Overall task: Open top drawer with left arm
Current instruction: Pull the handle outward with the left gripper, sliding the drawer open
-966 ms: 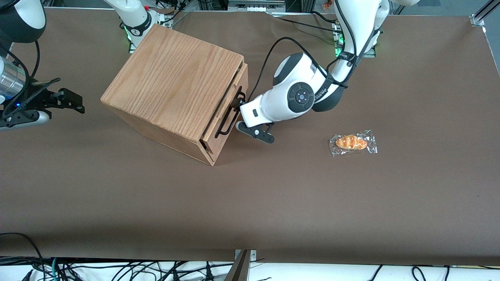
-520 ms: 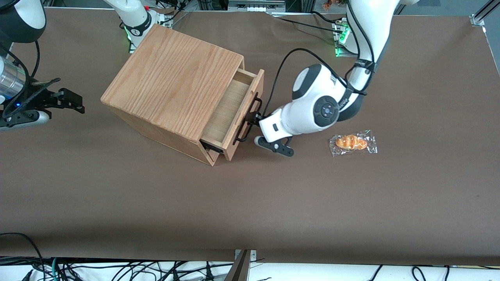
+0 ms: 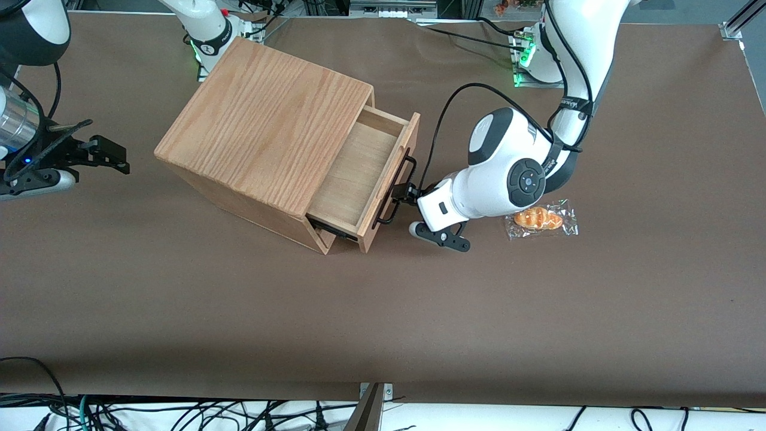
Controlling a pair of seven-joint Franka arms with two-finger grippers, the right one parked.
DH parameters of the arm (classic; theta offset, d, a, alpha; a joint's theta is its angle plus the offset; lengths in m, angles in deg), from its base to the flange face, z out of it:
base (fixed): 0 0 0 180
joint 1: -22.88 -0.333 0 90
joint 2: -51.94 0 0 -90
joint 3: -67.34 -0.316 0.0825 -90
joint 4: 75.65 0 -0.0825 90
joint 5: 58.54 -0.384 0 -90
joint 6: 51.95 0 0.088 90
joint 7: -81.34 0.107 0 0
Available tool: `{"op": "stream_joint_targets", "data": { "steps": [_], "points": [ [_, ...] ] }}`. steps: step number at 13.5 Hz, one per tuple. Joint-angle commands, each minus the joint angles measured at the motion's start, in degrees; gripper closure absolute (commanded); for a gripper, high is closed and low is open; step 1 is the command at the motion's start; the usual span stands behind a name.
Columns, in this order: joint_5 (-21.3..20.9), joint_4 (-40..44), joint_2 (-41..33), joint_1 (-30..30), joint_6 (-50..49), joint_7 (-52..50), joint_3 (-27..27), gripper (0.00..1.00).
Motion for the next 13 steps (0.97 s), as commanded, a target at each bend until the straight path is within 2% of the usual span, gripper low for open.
{"op": "stream_joint_targets", "data": {
  "steps": [1, 3, 13],
  "points": [
    [-1.7, 1.5, 0.5, -1.5, -0.9, 1.1, -0.4, 0.00],
    [-3.2, 1.5, 0.6, -1.8, -1.1, 1.2, -0.4, 0.00],
    [-5.3, 1.5, 0.6, -2.7, -2.2, 1.3, -0.4, 0.00]
  ]
}}
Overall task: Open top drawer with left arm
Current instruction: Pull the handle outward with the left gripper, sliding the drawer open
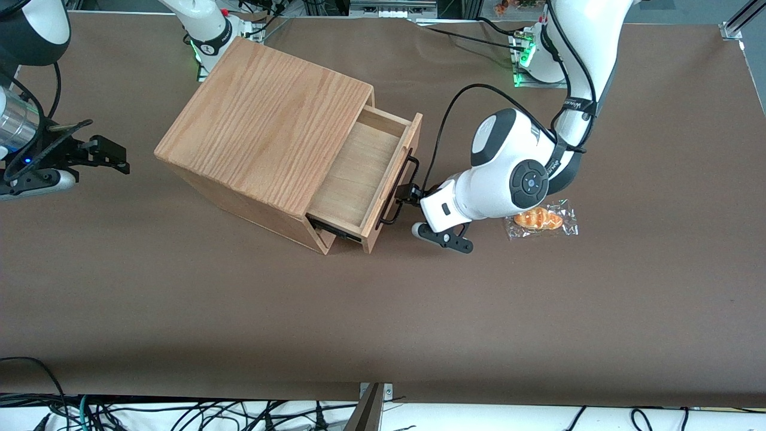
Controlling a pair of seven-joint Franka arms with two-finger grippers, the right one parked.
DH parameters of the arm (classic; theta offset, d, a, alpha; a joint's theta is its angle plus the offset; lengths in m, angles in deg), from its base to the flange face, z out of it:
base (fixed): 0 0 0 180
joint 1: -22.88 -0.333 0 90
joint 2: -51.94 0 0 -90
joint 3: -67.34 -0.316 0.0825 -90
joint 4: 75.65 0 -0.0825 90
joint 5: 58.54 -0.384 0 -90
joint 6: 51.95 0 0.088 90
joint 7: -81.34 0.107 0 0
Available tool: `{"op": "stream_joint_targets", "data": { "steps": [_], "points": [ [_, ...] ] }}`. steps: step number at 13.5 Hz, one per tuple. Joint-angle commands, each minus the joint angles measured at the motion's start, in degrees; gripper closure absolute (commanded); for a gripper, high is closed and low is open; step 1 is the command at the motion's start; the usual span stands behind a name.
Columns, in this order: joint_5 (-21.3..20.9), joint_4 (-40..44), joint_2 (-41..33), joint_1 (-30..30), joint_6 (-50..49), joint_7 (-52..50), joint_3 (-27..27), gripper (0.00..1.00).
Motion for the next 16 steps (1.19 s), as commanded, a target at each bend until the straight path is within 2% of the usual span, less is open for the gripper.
{"op": "stream_joint_targets", "data": {
  "steps": [1, 8, 13, 16],
  "points": [
    [-3.7, 1.2, 0.5, -2.2, -1.3, 1.0, -0.7, 0.00],
    [-3.0, 1.2, 0.1, -2.6, -1.9, 1.0, -0.6, 0.00],
    [-2.9, 1.4, -1.6, -2.2, -5.2, -6.1, 0.2, 0.00],
    [-2.4, 6.9, -1.8, -2.6, -10.2, -7.4, -0.2, 0.00]
  ]
}}
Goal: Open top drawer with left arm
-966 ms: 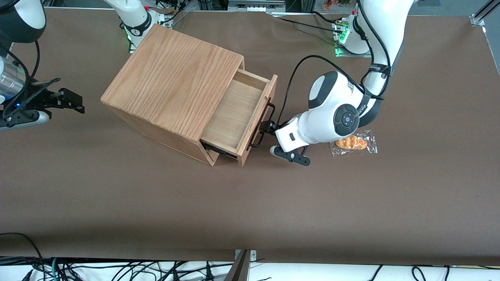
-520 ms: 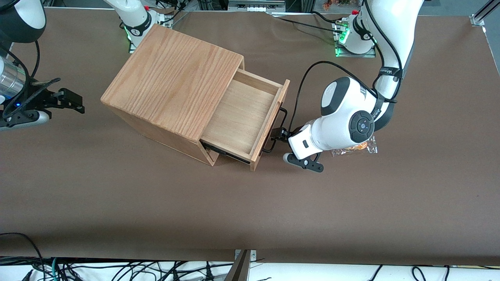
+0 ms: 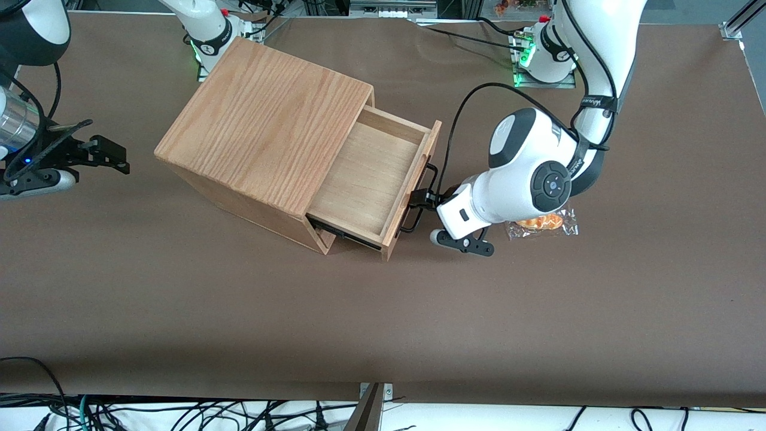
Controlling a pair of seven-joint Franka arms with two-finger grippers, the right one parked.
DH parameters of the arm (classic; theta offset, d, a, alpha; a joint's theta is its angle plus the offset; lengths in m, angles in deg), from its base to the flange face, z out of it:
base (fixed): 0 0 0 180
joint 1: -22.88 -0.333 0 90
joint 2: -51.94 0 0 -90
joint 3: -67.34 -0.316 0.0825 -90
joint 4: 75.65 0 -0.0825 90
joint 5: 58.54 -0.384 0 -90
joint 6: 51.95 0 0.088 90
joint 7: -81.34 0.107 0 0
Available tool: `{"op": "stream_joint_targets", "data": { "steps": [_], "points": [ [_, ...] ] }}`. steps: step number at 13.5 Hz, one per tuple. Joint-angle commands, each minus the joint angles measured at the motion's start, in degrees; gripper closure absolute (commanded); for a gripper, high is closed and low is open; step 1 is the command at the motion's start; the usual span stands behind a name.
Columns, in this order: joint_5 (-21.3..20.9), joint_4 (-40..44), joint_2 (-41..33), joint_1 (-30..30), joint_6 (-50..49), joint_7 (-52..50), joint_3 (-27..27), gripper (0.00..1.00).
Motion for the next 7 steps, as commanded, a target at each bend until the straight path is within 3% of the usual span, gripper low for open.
{"op": "stream_joint_targets", "data": {
  "steps": [1, 7],
  "points": [
    [-0.5, 3.7, -0.5, -0.7, -4.8, -1.7, -0.2, 0.00],
    [-1.9, 4.3, -1.8, -8.9, -8.6, -1.4, -0.7, 0.00]
  ]
}}
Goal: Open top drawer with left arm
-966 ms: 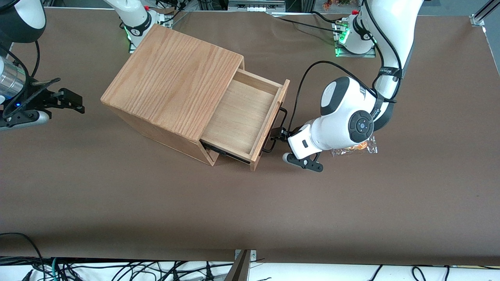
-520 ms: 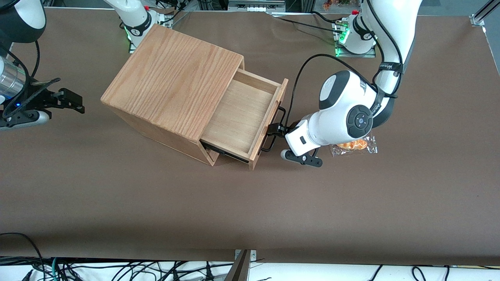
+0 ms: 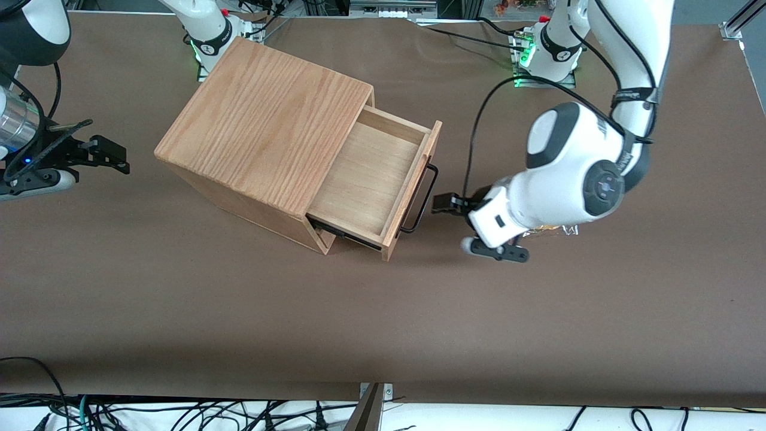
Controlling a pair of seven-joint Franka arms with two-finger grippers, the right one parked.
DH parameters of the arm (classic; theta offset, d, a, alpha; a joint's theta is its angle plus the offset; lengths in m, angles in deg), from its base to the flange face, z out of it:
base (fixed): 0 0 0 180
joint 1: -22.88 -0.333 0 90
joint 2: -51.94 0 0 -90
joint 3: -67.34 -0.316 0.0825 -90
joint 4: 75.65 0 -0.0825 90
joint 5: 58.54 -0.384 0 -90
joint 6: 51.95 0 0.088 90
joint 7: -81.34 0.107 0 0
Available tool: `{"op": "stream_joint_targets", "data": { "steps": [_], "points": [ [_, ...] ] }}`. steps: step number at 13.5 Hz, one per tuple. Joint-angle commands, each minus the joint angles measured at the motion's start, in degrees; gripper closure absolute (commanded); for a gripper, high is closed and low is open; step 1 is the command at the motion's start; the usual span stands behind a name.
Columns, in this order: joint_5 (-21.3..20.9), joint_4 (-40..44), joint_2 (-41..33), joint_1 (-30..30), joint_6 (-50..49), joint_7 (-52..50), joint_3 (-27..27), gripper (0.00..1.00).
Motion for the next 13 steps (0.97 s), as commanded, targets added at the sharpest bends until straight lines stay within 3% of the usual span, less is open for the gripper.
{"op": "stream_joint_targets", "data": {
  "steps": [1, 3, 5, 9, 10, 13],
  "points": [
    [-4.6, 1.2, -1.5, -4.6, -4.3, -0.1, -0.6, 0.00],
    [-11.4, 1.3, -1.5, -8.1, -7.8, 0.3, -0.9, 0.00],
    [-15.6, 1.0, -2.3, -10.4, -8.7, 3.5, -1.0, 0.00],
    [-20.8, 0.3, -2.9, -17.4, -11.2, 15.6, -0.5, 0.00],
    [-21.2, -1.4, -5.6, -21.4, -11.5, 18.1, 1.3, 0.00],
    [-22.2, -8.8, -14.4, -21.6, -11.0, 24.8, -1.1, 0.00]
  ]
}}
